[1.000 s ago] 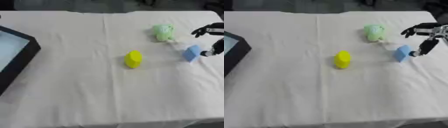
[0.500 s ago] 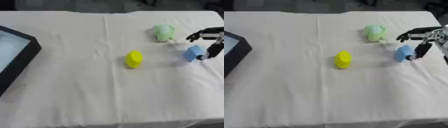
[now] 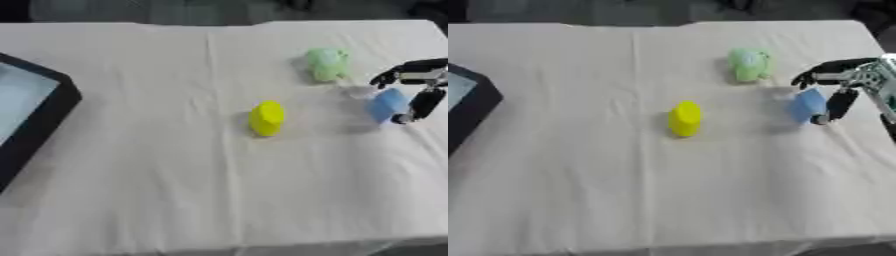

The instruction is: Pick up the objects with one hand, pass them to the other hand, and then place them into the box on the other side of the table.

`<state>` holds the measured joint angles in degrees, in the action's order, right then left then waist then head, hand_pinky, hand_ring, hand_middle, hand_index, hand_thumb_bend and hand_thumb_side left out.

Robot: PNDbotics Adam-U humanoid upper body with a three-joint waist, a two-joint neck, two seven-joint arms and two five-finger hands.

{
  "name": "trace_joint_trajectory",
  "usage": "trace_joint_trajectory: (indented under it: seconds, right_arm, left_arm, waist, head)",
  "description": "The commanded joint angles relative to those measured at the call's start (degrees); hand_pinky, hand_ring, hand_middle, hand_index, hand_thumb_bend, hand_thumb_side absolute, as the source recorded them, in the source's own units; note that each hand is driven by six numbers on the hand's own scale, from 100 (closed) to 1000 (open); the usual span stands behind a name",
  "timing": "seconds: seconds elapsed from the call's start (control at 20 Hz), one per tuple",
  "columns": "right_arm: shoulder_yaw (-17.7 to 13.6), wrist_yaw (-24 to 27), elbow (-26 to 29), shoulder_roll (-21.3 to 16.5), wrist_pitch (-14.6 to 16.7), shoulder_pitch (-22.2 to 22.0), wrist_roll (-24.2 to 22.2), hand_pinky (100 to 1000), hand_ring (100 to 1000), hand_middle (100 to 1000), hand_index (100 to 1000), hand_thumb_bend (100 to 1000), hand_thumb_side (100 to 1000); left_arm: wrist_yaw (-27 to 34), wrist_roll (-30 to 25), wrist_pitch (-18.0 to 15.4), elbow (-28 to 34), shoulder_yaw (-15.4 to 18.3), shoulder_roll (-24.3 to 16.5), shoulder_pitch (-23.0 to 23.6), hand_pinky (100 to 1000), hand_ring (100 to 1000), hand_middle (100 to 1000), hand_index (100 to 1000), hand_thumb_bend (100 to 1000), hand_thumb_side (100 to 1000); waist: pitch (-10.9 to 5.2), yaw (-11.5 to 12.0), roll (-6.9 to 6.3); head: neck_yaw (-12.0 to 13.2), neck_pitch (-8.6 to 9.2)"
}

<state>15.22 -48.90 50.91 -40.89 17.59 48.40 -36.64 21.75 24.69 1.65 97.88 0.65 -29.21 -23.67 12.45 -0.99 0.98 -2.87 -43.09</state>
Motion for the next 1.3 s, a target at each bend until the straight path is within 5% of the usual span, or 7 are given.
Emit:
trace_joint_trajectory:
  seconds: [0.05, 1.0, 1.3]
  right_arm:
    - [-0.9, -1.3, -0.7, -1.1, 0.1, 1.4, 0.0, 977, 938, 855, 966, 377, 100]
    - [-1.7, -4.8, -6.8, 1.6, -2.3, 3.5, 2.5, 956, 912, 795, 884, 329, 100]
    - [-2.5, -3.2, -6.8, 1.5, -2.6, 3.7, 3.2, 928, 865, 691, 787, 310, 100]
  left_arm:
    - [0.2, 0.1, -0.1, 0.6, 0.7, -0.9, -0.6, 834, 1000, 964, 804, 115, 837]
    - [0.3, 0.2, -0.3, 0.5, 1.1, -0.7, -0.3, 837, 1000, 958, 802, 116, 838]
    - [0.4, 0.3, -0.4, 0.3, 1.3, -0.7, -0.1, 838, 1000, 956, 801, 118, 837]
  waist:
    - [-0.1, 0.0, -0.74]
    - [0.05, 0.3, -1.29]
    - [0.02, 0.4, -1.15]
  head:
    - [-0.1, 0.89]
    - [-0.4, 1.44]
    - [-0.3, 1.4]
